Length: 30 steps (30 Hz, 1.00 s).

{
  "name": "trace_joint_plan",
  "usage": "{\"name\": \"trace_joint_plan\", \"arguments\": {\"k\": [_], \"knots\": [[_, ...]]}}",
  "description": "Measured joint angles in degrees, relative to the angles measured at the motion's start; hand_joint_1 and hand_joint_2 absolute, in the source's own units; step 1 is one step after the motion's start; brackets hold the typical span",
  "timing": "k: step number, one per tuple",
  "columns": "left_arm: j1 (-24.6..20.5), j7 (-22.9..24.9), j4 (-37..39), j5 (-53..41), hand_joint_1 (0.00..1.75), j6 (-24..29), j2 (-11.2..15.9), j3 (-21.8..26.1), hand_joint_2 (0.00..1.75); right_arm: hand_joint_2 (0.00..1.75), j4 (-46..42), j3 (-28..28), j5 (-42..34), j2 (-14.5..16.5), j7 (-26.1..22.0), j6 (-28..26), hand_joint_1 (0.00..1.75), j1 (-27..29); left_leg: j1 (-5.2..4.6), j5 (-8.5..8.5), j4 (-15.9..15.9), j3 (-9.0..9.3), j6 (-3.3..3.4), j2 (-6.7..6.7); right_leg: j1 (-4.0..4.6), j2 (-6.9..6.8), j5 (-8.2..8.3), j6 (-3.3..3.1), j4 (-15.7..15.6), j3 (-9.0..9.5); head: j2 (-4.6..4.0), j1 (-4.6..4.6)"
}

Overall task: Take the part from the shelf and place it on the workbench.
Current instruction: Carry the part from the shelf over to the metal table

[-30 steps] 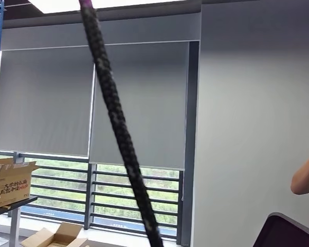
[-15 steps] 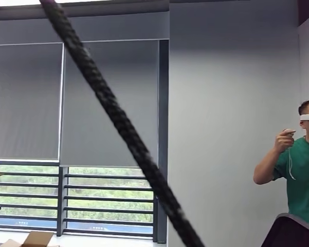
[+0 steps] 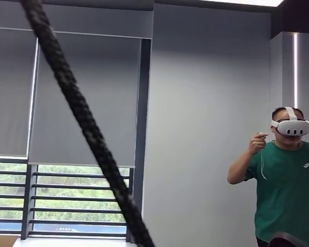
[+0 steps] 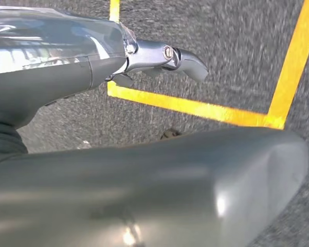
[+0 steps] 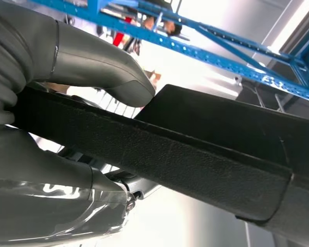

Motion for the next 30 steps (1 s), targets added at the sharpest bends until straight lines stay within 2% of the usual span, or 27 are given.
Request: {"name": "trace_joint_plan", "arguments": {"k": [1,2,3,5,6,7,8,10,12,13,15,16,17,18,19,21,22,24,25,26,28,30], "knots": [[0.06,-0.01,0.0,0.11,0.0,-0.03,-0.01,0.0,1.75,1.75,0.02,0.04,-0.09,0.0,0.21,0.02,1.75,-0.2,-0.04,-0.08,0.01,0.03,0.03,0.53,-0.15,-0.47,-0.94,0.19,3.16,-1.67,0.0,-0.01],[0.09,-0.03,0.0,0.26,0.0,-0.09,-0.01,0.0,1.75,1.75,0.07,0.08,-0.23,0.0,0.54,0.07,1.75,-0.46,-0.05,-0.18,0.01,0.09,0.03,1.03,-0.28,-0.74,-0.89,0.35,4.61,-2.52,0.0,-0.01],[0.06,-0.08,0.0,0.44,0.0,-0.21,-0.01,0.0,1.75,1.75,0.14,0.16,-0.4,0.01,0.91,0.15,1.75,-0.87,-0.05,-0.29,0.01,0.22,-0.05,1.48,-0.37,-0.94,0.32,0.43,3.57,-2.13,0.0,-0.01],[-0.03,-0.22,0.0,0.8,0.0,-0.53,-0.01,0.0,1.75,1.75,0.25,0.38,-0.62,0.03,1.66,0.28,1.75,-2.09,-0.05,-0.58,-0.02,0.69,-0.31,2.25,-0.35,-2.2,4.34,0.3,-3.92,1.5,0.0,-0.01],[-0.06,-0.28,0.0,0.92,0.0,-0.68,-0.01,0.0,1.75,1.75,0.28,0.56,-0.66,0.05,1.91,0.32,1.75,-2.75,-0.14,-0.74,-0.03,0.91,-0.52,2.57,-0.12,-3.2,5.76,0.03,-7.74,3.4,0.0,-0.01],[-0.08,-0.31,0.0,0.99,0.0,-0.77,-0.01,0.0,1.75,1.75,0.28,0.75,-0.68,0.08,2.05,0.27,1.75,-3.31,-0.19,-0.86,-0.09,1.07,-0.78,2.84,0.14,-3.88,6.48,-0.3,-10.22,4.61,0.0,-0.01],[-0.08,-0.32,0.0,0.98,0.0,-0.81,-0.01,0.0,1.75,1.75,0.29,0.96,-0.74,0.1,2.14,0.16,1.75,-3.74,-0.2,-0.94,-0.18,1.19,-1.09,3.13,0.43,-4.26,6.53,-0.61,-11.34,5.1,0.0,-0.01],[-0.09,-0.32,0.0,0.95,0.0,-0.87,-0.01,0.0,1.75,1.75,0.26,1.27,-0.98,0.13,2.21,-0.15,1.75,-4.3,-0.09,-1.01,-0.58,1.57,-1.83,3.78,0.72,-3.41,6.55,-1.31,-11.68,5.2,0.0,0.0],[-0.22,-0.34,0.0,0.91,0.0,-0.94,0.02,0.0,1.75,1.75,0.11,1.51,-1.22,0.15,2.21,-0.34,1.75,-4.77,-0.04,-2.01,0.24,1.6,-2.3,3.46,0.59,-2.63,6.91,-2.08,-12.5,5.74,0.01,0.01],[-0.26,-0.39,0.0,0.89,0.0,-1.03,0.03,0.0,1.75,1.75,0.07,1.63,-1.28,0.18,2.24,-0.42,1.75,-5.08,-0.09,-3.27,2.19,0.84,-2.35,2.76,0.47,-2.25,7.06,-2.44,-12.89,6.04,0.01,0.01],[-0.18,-0.55,0.0,0.87,0.0,-1.21,0.08,0.0,1.75,1.75,0.09,1.89,-1.33,0.25,2.39,-0.59,1.75,-5.55,-0.24,-6.69,9.48,-2.72,-2.21,1.11,0.5,-1.34,7.06,-2.9,-13.07,6.24,0.01,0.01],[-0.08,-0.65,0.0,0.87,0.0,-1.27,0.13,0.0,1.75,1.75,0.17,1.99,-1.33,0.28,2.48,-0.72,1.75,-5.65,-0.28,-7.82,13.04,-4.64,-2.17,0.68,0.57,-0.76,6.99,-3.0,-13.04,6.3,0.01,0.02],[-0.01,-0.77,0.0,0.88,0.0,-1.33,0.2,0.0,1.75,1.75,0.25,2.07,-1.33,0.3,2.55,-0.85,1.75,-5.69,-0.31,-7.99,15.12,-5.97,-2.13,0.46,0.64,-0.12,6.92,-3.07,-13.01,6.38,0.0,0.02],[0.01,-0.87,0.0,0.89,0.0,-1.43,0.27,0.0,1.75,1.75,0.35,2.15,-1.34,0.31,2.58,-0.99,1.75,-5.75,-0.33,-6.92,14.88,-6.24,-2.07,0.36,0.66,0.52,6.83,-3.06,-12.96,6.51,0.0,0.02],[-0.03,-0.97,0.0,0.9,0.0,-1.55,0.34,0.0,1.75,1.75,0.43,2.22,-1.35,0.36,2.6,-1.12,1.75,-5.85,-0.31,-4.84,12.43,-5.47,-2.0,0.21,0.66,1.17,6.69,-3.01,-12.85,6.69,0.0,0.01],[-0.17,-1.09,0.0,0.92,0.0,-1.78,0.5,-0.01,1.75,1.75,0.52,2.39,-1.38,0.47,2.63,-1.31,1.75,-6.18,-0.15,-0.54,4.84,-2.49,-1.84,-1.11,0.68,2.35,6.16,-2.64,-12.34,6.84,0.0,0.01],[-0.24,-1.13,0.0,0.93,0.0,-1.85,0.56,-0.01,1.75,1.75,0.54,2.46,-1.36,0.52,2.71,-1.4,1.75,-6.37,-0.1,0.53,2.18,-1.39,-1.75,-1.86,0.67,2.91,5.92,-2.38,-12.01,6.73,0.0,-0.01],[-0.33,-1.21,0.0,0.97,0.0,-1.9,0.61,-0.02,1.75,1.75,0.57,2.57,-1.29,0.57,2.97,-1.67,1.75,-6.6,-0.21,0.54,0.61,-0.73,-1.46,-2.57,0.57,3.79,5.74,-1.82,-11.65,6.34,0.0,-0.02],[-0.39,-1.24,0.0,0.97,0.0,-1.9,0.62,-0.02,1.75,1.75,0.58,2.59,-1.26,0.57,3.13,-1.82,1.75,-6.59,-0.28,0.54,0.54,-0.75,-1.23,-2.26,0.44,4.17,5.74,-1.57,-11.68,6.23,0.0,-0.03],[-0.48,-1.23,0.0,0.97,0.0,-1.9,0.61,-0.02,1.75,1.75,0.58,2.62,-1.23,0.58,3.26,-1.95,1.75,-6.55,-0.27,0.6,0.38,-0.67,-0.94,-1.88,0.4,3.95,5.57,-1.29,-11.57,6.19,0.0,-0.03],[-0.61,-1.18,0.0,0.94,0.0,-1.86,0.63,-0.02,1.75,1.75,0.57,2.68,-1.22,0.58,3.51,-2.15,1.75,-6.62,-0.12,0.71,-0.04,-0.37,-0.37,-1.08,0.38,2.06,3.95,-0.65,-9.21,5.18,0.0,-0.03],[-0.5,-1.11,0.0,0.93,0.0,-1.79,0.65,-0.02,1.75,1.75,0.63,2.78,-1.22,0.6,3.68,-2.26,1.75,-6.68,-0.16,0.6,-0.23,-0.12,0.02,-0.19,0.13,-0.05,0.97,-0.05,-2.98,2.12,0.0,-0.03]]}}
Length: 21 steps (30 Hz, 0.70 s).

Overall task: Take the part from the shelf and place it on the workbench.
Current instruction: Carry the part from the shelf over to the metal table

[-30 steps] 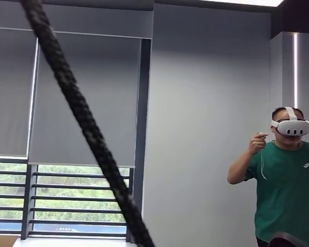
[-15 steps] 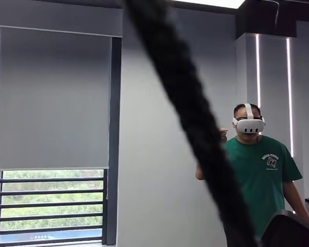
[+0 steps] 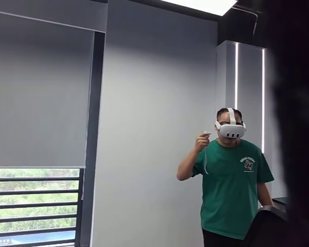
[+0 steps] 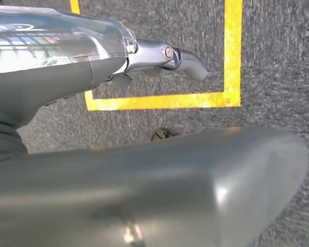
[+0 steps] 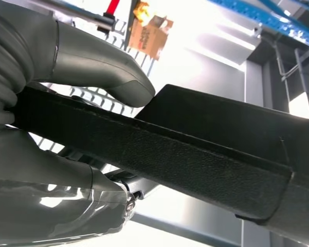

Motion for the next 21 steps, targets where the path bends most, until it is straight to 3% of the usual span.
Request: {"name": "trace_joint_plan", "arguments": {"k": [2,3,5,7,9,11,13,14,16,18,19,21], "knots": [[0.17,0.13,0.01,0.0,0.0,0.03,0.0,0.0,1.75,1.75,0.23,0.07,0.07,0.01,0.1,-0.05,1.75,0.07,-0.05,-0.2,0.0,0.12,0.16,0.93,-0.34,-0.48,-1.54,0.41,5.57,-3.1,0.0,0.0],[0.19,0.17,0.01,0.0,0.0,0.02,0.0,0.0,1.75,1.75,0.38,0.1,0.13,0.02,0.19,-0.06,1.75,0.08,-0.06,-0.32,0.0,0.23,0.14,1.37,-0.44,-0.61,-0.97,0.52,5.99,-3.55,0.0,0.0],[0.14,0.19,0.01,0.01,0.0,-0.03,0.0,0.0,1.75,1.75,0.56,0.19,0.28,0.03,0.42,-0.07,1.75,0.03,-0.07,-0.64,0.0,0.66,0.0,2.13,-0.47,-1.19,2.46,0.44,1.28,-1.61,0.0,0.0],[0.1,0.1,0.02,0.02,0.0,-0.09,-0.02,0.0,1.75,1.75,0.59,0.28,0.35,0.04,0.58,-0.07,1.75,-0.24,-0.16,-1.01,-0.05,1.16,-0.32,2.79,0.09,-3.37,5.51,-0.21,-5.68,1.64,0.0,-0.01],[0.14,0.04,0.02,0.04,0.0,-0.1,-0.04,0.01,1.75,1.75,0.63,0.36,0.37,0.11,0.68,-0.07,1.75,-0.61,-0.26,-1.26,-0.16,1.4,-0.83,3.55,0.8,-4.89,6.11,-0.98,-8.63,2.86,0.0,-0.01],[0.14,0.04,0.02,0.04,0.0,-0.11,-0.12,0.02,1.75,1.75,0.65,0.41,0.33,0.19,0.81,-0.07,1.75,-0.74,-0.23,-1.45,-0.42,1.73,-1.46,4.48,1.01,-4.1,6.1,-1.58,-8.98,2.89,0.0,0.0],[-0.01,0.07,0.03,0.04,0.0,-0.12,-0.2,0.02,1.75,1.75,0.65,0.48,0.22,0.26,0.93,-0.07,1.75,-0.77,-0.14,-2.53,0.6,1.71,-1.91,3.82,0.78,-3.14,6.39,-2.21,-9.66,3.32,0.0,0.0],[-0.05,0.12,0.03,0.05,0.0,-0.11,-0.23,0.01,1.75,1.75,0.66,0.53,0.15,0.31,0.98,-0.06,1.75,-0.79,-0.12,-3.83,2.65,0.89,-2.02,2.93,0.6,-2.69,6.53,-2.53,-9.99,3.55,0.0,0.01],[0.13,0.27,0.04,0.07,0.0,-0.05,-0.28,0.0,1.75,1.75,0.77,0.62,0.02,0.4,1.01,-0.06,1.75,-0.67,-0.1,-7.22,9.81,-2.59,-2.08,1.26,0.5,-1.65,6.53,-2.88,-10.09,3.67,0.0,0.0],[0.46,0.4,0.04,0.09,0.0,0.01,-0.28,0.01,1.75,1.75,0.95,0.66,-0.09,0.4,1.01,-0.04,1.75,-0.26,-0.08,-8.61,15.44,-5.81,-2.21,0.74,0.5,-0.33,6.46,-2.96,-10.04,3.81,0.0,0.0],[0.55,0.43,0.04,0.1,0.0,0.01,-0.28,0.02,1.75,1.75,1.05,0.66,-0.14,0.4,1.01,-0.01,1.75,-0.04,-0.03,-7.7,15.45,-6.17,-2.27,0.63,0.45,0.35,6.39,-2.91,-9.99,3.92,0.0,0.0],[0.55,0.42,0.04,0.16,0.0,-0.03,-0.29,0.02,1.75,1.75,1.15,0.66,-0.34,0.39,0.97,0.09,1.75,0.3,0.29,-3.28,9.24,-3.94,-2.49,-0.07,0.28,1.65,5.98,-2.53,-9.56,4.15,0.0,0.0]]}}
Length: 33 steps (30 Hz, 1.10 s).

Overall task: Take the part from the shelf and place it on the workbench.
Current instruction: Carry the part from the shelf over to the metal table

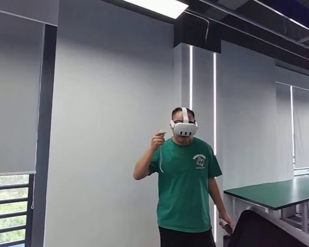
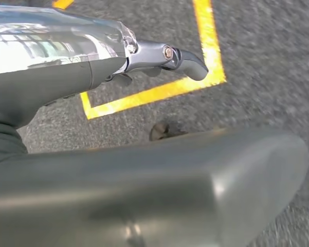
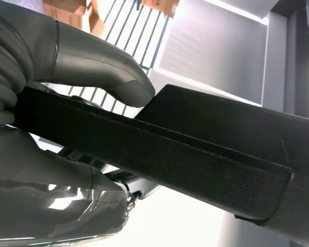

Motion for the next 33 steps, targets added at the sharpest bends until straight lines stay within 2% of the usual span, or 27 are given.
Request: {"name": "trace_joint_plan", "arguments": {"k": [2,4,5,6,8,10,11,12,13,14,16,17,18,19,21,22,23,24,26,27,28,29,30,31,32,33], "knots": [[-0.04,-0.02,0.02,0.04,0.0,-0.05,-0.04,-0.01,1.75,1.75,0.02,0.0,-0.18,0.0,-0.13,0.09,1.75,0.18,0.43,2.78,-6.27,2.55,-0.13,-1.84,0.02,1.15,-0.61,0.66,0.99,-0.31,0.0,-0.01],[-0.06,-0.07,0.04,0.05,0.0,-0.07,-0.08,-0.01,1.75,1.75,0.01,0.01,-0.26,-0.02,-0.28,0.14,1.75,0.51,0.41,2.8,-7.66,3.09,0.29,-2.69,-0.01,2.04,-0.83,1.21,1.52,-0.82,0.0,-0.02],[-0.09,-0.1,0.04,0.06,0.0,-0.06,-0.11,0.0,1.75,1.75,0.0,0.01,-0.27,-0.03,-0.32,0.16,1.75,0.76,0.33,2.88,-7.66,3.05,0.69,-2.3,-0.12,2.41,-0.81,1.4,1.5,-0.93,0.0,-0.03],[-0.16,-0.16,0.04,0.06,0.0,-0.07,-0.15,0.0,1.75,1.75,-0.02,0.01,-0.28,-0.05,-0.37,0.19,1.75,0.98,0.29,2.94,-7.73,3.09,1.06,-1.92,-0.2,2.2,-0.92,1.64,1.6,-0.96,0.0,-0.02],[-0.26,-0.29,0.04,0.09,0.0,-0.07,-0.22,0.0,1.75,1.75,-0.09,-0.01,-0.28,-0.15,-0.45,0.21,1.75,1.14,0.33,3.04,-7.92,3.18,1.71,-1.06,-0.25,0.35,-2.47,2.17,3.85,-1.95,0.0,-0.02],[-0.13,-0.38,0.04,0.16,0.0,-0.06,-0.21,0.0,1.75,1.75,-0.15,-0.01,-0.29,-0.26,-0.56,0.21,1.75,1.24,0.21,2.96,-7.99,3.22,2.11,-0.07,-0.4,-1.72,-5.78,2.63,10.37,-5.12,0.0,-0.02],[-0.04,-0.39,0.04,0.2,0.0,-0.06,-0.21,0.0,1.75,1.75,-0.15,-0.01,-0.29,-0.32,-0.62,0.21,1.75,1.42,0.15,2.88,-7.98,3.23,2.21,0.45,-0.51,-2.1,-7.21,2.78,14.14,-7.03,0.0,-0.02],[0.02,-0.4,0.04,0.22,0.0,-0.06,-0.21,0.0,1.75,1.75,-0.15,-0.02,-0.29,-0.38,-0.67,0.21,1.75,1.66,0.12,2.78,-7.98,3.26,2.25,0.95,-0.57,-2.28,-7.81,2.88,16.74,-8.43,0.0,-0.02],[0.02,-0.41,0.04,0.22,0.0,-0.06,-0.21,0.0,1.75,1.75,-0.14,-0.01,-0.29,-0.43,-0.69,0.21,1.75,1.87,0.1,2.66,-7.98,3.36,2.26,1.4,-0.6,-2.41,-7.28,2.92,17.26,-8.84,0.0,-0.02],[-0.01,-0.42,0.04,0.23,0.0,-0.07,-0.21,0.0,1.75,1.75,-0.14,-0.02,-0.29,-0.48,-0.73,0.21,1.75,2.0,0.09,2.51,-7.98,3.54,2.22,1.83,-0.6,-2.6,-5.75,2.86,15.47,-8.11,0.0,-0.02],[-0.07,-0.45,0.04,0.23,0.0,-0.08,-0.22,0.0,1.75,1.75,-0.17,-0.02,-0.29,-0.51,-0.78,0.21,1.75,2.03,0.04,2.14,-8.02,4.13,1.99,2.61,-0.34,-4.04,-1.87,2.39,7.84,-4.46,0.0,-0.02],[-0.08,-0.47,0.04,0.23,0.0,-0.08,-0.22,0.0,1.75,1.75,-0.19,-0.03,-0.29,-0.52,-0.81,0.21,1.75,1.98,-0.03,1.95,-8.06,4.39,1.76,2.96,-0.07,-4.87,-0.71,2.05,4.53,-2.86,0.0,-0.02],[-0.07,-0.49,0.04,0.23,0.0,-0.08,-0.23,0.0,1.75,1.75,-0.2,-0.04,-0.3,-0.53,-0.85,0.21,1.75,1.96,-0.09,1.79,-8.13,4.6,1.49,3.32,0.21,-5.47,-0.24,1.77,2.55,-1.93,0.0,-0.02],[-0.06,-0.5,0.04,0.23,0.0,-0.09,-0.23,0.0,1.75,1.75,-0.21,-0.07,-0.31,-0.55,-0.87,0.21,1.75,1.97,-0.12,1.7,-8.27,4.77,1.18,3.73,0.44,-5.6,-0.37,1.56,1.84,-1.66,0.0,-0.02],[-0.15,-0.51,0.04,0.23,0.0,-0.1,-0.25,0.0,1.75,1.75,-0.27,-0.19,-0.36,-0.6,-0.89,0.25,1.75,2.04,-0.07,1.52,-8.75,5.33,0.5,4.44,0.41,-4.63,-0.14,1.01,1.24,-1.45,0.01,-0.02],[-0.25,-0.53,0.04,0.23,0.0,-0.11,-0.25,0.0,1.75,1.75,-0.33,-0.26,-0.41,-0.62,-0.9,0.29,1.75,2.02,-0.02,1.12,-8.59,5.51,0.25,4.18,0.27,-4.18,0.06,0.67,0.74,-1.12,0.01,-0.02],[-0.33,-0.55,0.04,0.23,0.0,-0.14,-0.26,-0.01,1.75,1.75,-0.39,-0.32,-0.48,-0.64,-0.9,0.33,1.75,1.94,-0.01,0.26,-7.53,5.24,0.1,3.51,0.1,-3.8,0.28,0.31,0.24,-0.75,0.01,-0.02],[-0.35,-0.56,0.04,0.23,0.0,-0.15,-0.27,-0.01,1.75,1.75,-0.43,-0.34,-0.55,-0.65,-0.9,0.34,1.75,1.89,0.02,-1.15,-5.18,4.26,0.04,2.56,-0.06,-3.41,0.42,0.03,-0.15,-0.43,0.01,-0.02],[-0.15,-0.56,0.04,0.22,0.0,-0.13,-0.28,-0.01,1.75,1.75,-0.38,-0.41,-0.66,-0.69,-0.88,0.39,1.75,1.92,-0.05,-4.28,2.18,0.5,0.03,1.15,0.05,-2.4,0.39,-0.27,-0.22,-0.29,0.0,-0.02],[0.0,-0.55,0.04,0.23,0.0,-0.09,-0.28,0.0,1.75,1.75,-0.31,-0.45,-0.68,-0.74,-0.87,0.41,1.75,2.05,-0.09,-5.0,5.18,-1.26,0.0,0.9,0.11,-1.76,0.32,-0.34,-0.2,-0.23,0.0,-0.02],[0.13,-0.54,0.04,0.23,0.0,-0.07,-0.28,0.0,1.75,1.75,-0.25,-0.48,-0.69,-0.79,-0.86,0.44,1.75,2.18,-0.13,-4.62,6.36,-2.24,0.01,0.76,0.15,-1.09,0.25,-0.37,-0.18,-0.14,0.0,-0.02],[0.2,-0.53,0.04,0.23,0.0,-0.06,-0.28,0.0,1.75,1.75,-0.2,-0.52,-0.72,-0.85,-0.86,0.51,1.75,2.27,-0.15,-3.11,5.27,-2.16,0.07,0.65,0.16,-0.43,0.14,-0.34,-0.13,0.02,0.0,-0.02],[0.21,-0.53,0.04,0.23,0.0,-0.07,-0.28,0.0,1.75,1.75,-0.16,-0.56,-0.78,-0.91,-0.86,0.6,1.75,2.34,-0.15,-0.75,2.13,-1.08,0.18,0.39,0.15,0.19,-0.04,-0.27,-0.03,0.22,0.0,-0.02],[0.19,-0.53,0.04,0.23,0.0,-0.07,-0.27,0.0,1.75,1.75,-0.15,-0.61,-0.86,-0.96,-0.86,0.69,1.75,2.41,-0.09,1.43,-1.67,0.41,0.34,-0.48,0.1,0.76,-0.29,-0.11,0.16,0.33,0.0,-0.02],[0.16,-0.54,0.04,0.24,0.0,-0.08,-0.27,0.01,1.75,1.75,-0.14,-0.7,-0.97,-1.02,-0.86,0.79,1.75,2.45,0.02,2.96,-5.07,1.74,0.48,-1.5,0.13,1.31,-0.55,0.12,0.51,0.3,0.0,-0.01],[0.14,-0.52,0.04,0.26,0.0,-0.09,-0.27,0.01,1.75,1.75,-0.12,-0.79,-1.07,-1.09,-0.86,0.85,1.75,2.54,0.06,3.74,-7.29,2.64,0.61,-2.42,0.1,1.8,-0.74,0.39,0.79,0.14,0.0,-0.01]]}}
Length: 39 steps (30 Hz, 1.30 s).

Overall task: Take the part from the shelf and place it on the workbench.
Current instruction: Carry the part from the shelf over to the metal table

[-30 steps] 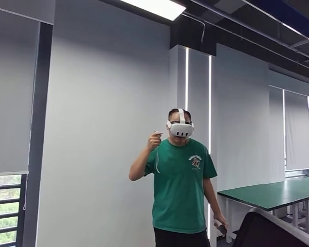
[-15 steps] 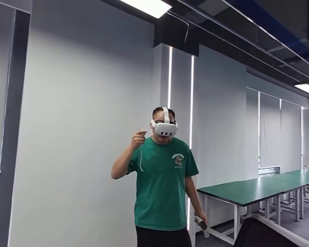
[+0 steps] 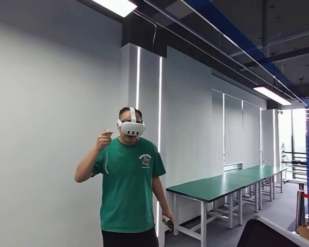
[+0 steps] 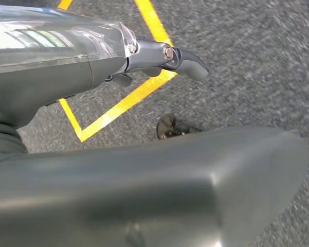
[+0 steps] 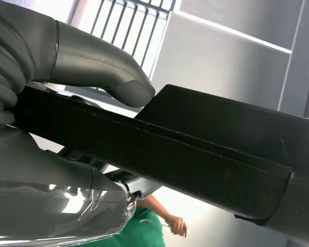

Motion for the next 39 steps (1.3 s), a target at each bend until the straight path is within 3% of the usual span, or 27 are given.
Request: {"name": "trace_joint_plan", "arguments": {"k": [1,3,5,7,9,10,11,12,13,15,16,18,20,22,24,25,26,27,29,30,32,33,34,36,38,39], "knots": [[0.0,-0.01,0.0,0.05,0.0,-0.01,0.0,0.01,1.75,1.75,0.01,-0.08,-0.1,-0.1,0.0,0.04,1.75,0.14,-0.03,0.0,-0.89,0.36,0.15,-0.66,-0.07,0.45,-0.1,0.31,0.18,-0.22,0.01,0.0],[-0.07,-0.03,0.0,0.17,0.0,-0.01,-0.04,0.01,1.75,1.75,-0.01,-0.28,-0.26,-0.37,-0.01,0.09,1.75,0.56,-0.16,-0.08,-1.16,0.47,0.52,-0.21,-0.27,1.12,-0.16,0.93,0.18,-0.47,0.01,-0.01],[-0.18,-0.1,0.0,0.27,0.0,0.0,-0.07,0.01,1.75,1.75,-0.13,-0.59,-0.35,-0.66,-0.08,0.11,1.75,0.9,-0.04,0.0,-1.54,0.72,1.1,0.72,-0.3,-0.54,-1.28,1.6,1.57,-1.07,0.0,-0.01],[-0.07,-0.17,0.0,0.33,0.0,0.01,-0.08,0.01,1.75,1.75,-0.23,-0.94,-0.35,-0.85,-0.18,0.12,1.75,1.16,0.04,-0.05,-1.79,0.98,1.55,1.81,-0.39,-3.14,-4.33,2.19,7.16,-3.74,0.0,-0.01],[0.12,-0.24,0.0,0.38,0.0,-0.02,-0.08,0.01,1.75,1.75,-0.23,-1.14,-0.26,-0.94,-0.26,0.19,1.75,1.52,0.02,-0.25,-1.8,1.09,1.67,2.97,-0.69,-3.99,-7.1,2.63,14.54,-7.6,0.0,-0.01],[0.15,-0.3,0.0,0.4,0.0,-0.04,-0.08,0.01,1.75,1.75,-0.22,-1.19,-0.21,-0.99,-0.28,0.26,1.75,1.71,0.02,-0.38,-1.79,1.18,1.62,3.52,-0.81,-4.15,-7.16,2.82,16.29,-8.64,0.0,-0.02],[0.13,-0.34,0.0,0.41,0.0,-0.09,-0.09,0.01,1.75,1.75,-0.22,-1.23,-0.17,-1.05,-0.3,0.34,1.75,1.83,0.03,-0.54,-1.79,1.35,1.55,4.03,-0.91,-4.33,-6.07,2.94,15.7,-8.53,0.0,-0.02],[0.08,-0.38,0.0,0.41,0.0,-0.14,-0.09,0.01,1.75,1.75,-0.22,-1.3,-0.15,-1.1,-0.33,0.41,1.75,1.88,0.04,-0.71,-1.8,1.61,1.44,4.5,-0.95,-4.67,-4.09,2.95,12.83,-7.25,0.0,-0.02],[0.04,-0.42,0.0,0.41,0.0,-0.19,-0.1,0.01,1.75,1.75,-0.23,-1.39,-0.14,-1.15,-0.37,0.47,1.75,1.88,0.03,-0.91,-1.82,1.93,1.28,4.92,-0.91,-5.43,-1.82,2.83,8.55,-5.18,0.0,-0.02],[-0.03,-0.44,0.0,0.41,0.0,-0.29,-0.1,0.01,1.75,1.75,-0.26,-1.54,-0.14,-1.18,-0.5,0.54,1.75,1.77,-0.14,-1.29,-1.88,2.45,0.82,5.64,-0.46,-7.07,0.65,2.17,1.85,-1.94,0.0,-0.02],[-0.06,-0.45,0.0,0.41,0.0,-0.34,-0.1,0.01,1.75,1.75,-0.27,-1.59,-0.15,-1.2,-0.55,0.57,1.75,1.73,-0.2,-1.43,-1.94,2.61,0.52,5.99,-0.22,-7.46,0.88,1.79,0.47,-1.34,0.0,-0.02],[-0.13,-0.45,0.0,0.41,0.0,-0.44,-0.12,0.01,1.75,1.75,-0.32,-1.69,-0.16,-1.25,-0.58,0.61,1.75,1.75,-0.18,-1.53,-2.31,3.02,-0.17,6.74,0.02,-6.65,0.81,1.01,0.1,-1.35,0.0,-0.01],[-0.25,-0.46,0.0,0.41,0.0,-0.51,-0.14,0.01,1.75,1.75,-0.4,-1.79,-0.21,-1.27,-0.62,0.62,1.75,1.71,-0.08,-2.32,-1.76,3.13,-0.69,6.12,-0.18,-5.79,1.12,0.26,-0.56,-0.96,0.01,0.0],[-0.25,-0.46,0.01,0.39,0.0,-0.6,-0.19,0.01,1.75,1.75,-0.44,-1.84,-0.33,-1.26,-0.64,0.63,1.75,1.52,-0.06,-5.14,3.09,0.95,-0.82,4.31,-0.39,-5.0,1.31,-0.36,-1.07,-0.57,0.01,0.0],[-0.01,-0.45,0.02,0.37,0.0,-0.66,-0.22,0.01,1.75,1.75,-0.36,-1.92,-0.43,-1.25,-0.62,0.66,1.75,1.45,-0.13,-8.24,10.89,-3.12,-0.85,3.34,-0.26,-3.94,1.2,-0.67,-1.09,-0.45,0.0,0.01],[0.1,-0.45,0.02,0.37,0.0,-0.65,-0.22,0.01,1.75,1.75,-0.31,-1.97,-0.47,-1.25,-0.61,0.68,1.75,1.48,-0.15,-8.6,13.32,-4.57,-0.87,3.19,-0.18,-3.31,1.13,-0.75,-1.07,-0.34,0.0,0.01],[0.18,-0.45,0.02,0.37,0.0,-0.64,-0.22,0.01,1.75,1.75,-0.26,-2.03,-0.5,-1.25,-0.6,0.7,1.75,1.48,-0.17,-7.73,13.56,-5.03,-0.82,3.1,-0.14,-2.65,1.04,-0.77,-1.04,-0.18,0.0,0.01],[0.18,-0.45,0.02,0.37,0.0,-0.64,-0.22,0.01,1.75,1.75,-0.22,-2.1,-0.54,-1.25,-0.59,0.74,1.75,1.48,-0.17,-5.8,11.46,-4.39,-0.72,2.97,-0.13,-2.0,0.91,-0.74,-0.99,0.03,0.0,0.01],[0.13,-0.45,0.02,0.37,0.0,-0.64,-0.21,0.01,1.75,1.75,-0.2,-2.26,-0.59,-1.26,-0.58,0.79,1.75,1.46,-0.09,-1.34,3.94,-1.46,-0.38,1.44,-0.07,-0.78,0.46,-0.42,-0.63,0.33,0.0,0.0],[0.11,-0.44,0.02,0.37,0.0,-0.65,-0.21,0.01,1.75,1.75,-0.19,-2.36,-0.62,-1.26,-0.57,0.83,1.75,1.43,-0.03,-0.13,0.93,-0.22,-0.24,0.51,-0.06,-0.2,0.23,-0.17,-0.34,0.26,0.0,-0.01],[0.05,-0.45,0.02,0.37,0.0,-0.66,-0.25,0.01,1.75,1.75,-0.16,-2.55,-0.76,-1.27,-0.55,0.9,1.75,1.43,-0.09,0.05,-1.33,0.71,0.05,-0.59,-0.19,0.75,-0.01,0.44,0.02,-0.11,0.0,-0.02],[0.0,-0.44,0.02,0.37,0.0,-0.67,-0.28,0.01,1.75,1.75,-0.16,-2.66,-0.84,-1.28,-0.54,0.93,1.75,1.46,-0.14,-0.01,-1.52,0.8,0.23,-0.26,-0.35,1.19,-0.03,0.75,0.02,-0.26,0.0,-0.02],[-0.09,-0.44,0.02,0.37,0.0,-0.67,-0.36,0.01,1.75,1.75,-0.18,-2.78,-0.93,-1.3,-0.54,0.97,1.75,1.5,-0.15,0.02,-1.67,0.88,0.5,0.16,-0.44,1.02,-0.16,1.07,0.09,-0.29,0.0,-0.02],[-0.22,-0.4,0.02,0.41,0.0,-0.66,-0.47,0.01,1.75,1.75,-0.21,-3.0,-1.04,-1.35,-0.55,1.07,1.75,1.35,-0.01,0.06,-2.01,1.2,1.1,1.12,-0.46,-1.01,-1.68,1.77,2.25,-1.19,0.0,-0.01],[-0.14,-0.24,0.02,0.48,0.0,-0.65,-0.52,0.01,1.75,1.75,-0.21,-3.11,-1.23,-1.38,-0.56,1.23,1.75,1.18,0.03,-0.09,-2.13,1.43,1.47,2.22,-0.62,-3.43,-5.03,2.38,8.79,-4.38,0.0,-0.01],[-0.07,-0.14,0.02,0.53,0.0,-0.66,-0.54,0.02,1.75,1.75,-0.16,-3.18,-1.34,-1.4,-0.55,1.36,1.75,1.16,0.02,-0.2,-2.13,1.47,1.53,2.8,-0.78,-3.87,-6.52,2.62,12.66,-6.42,0.0,-0.02]]}}
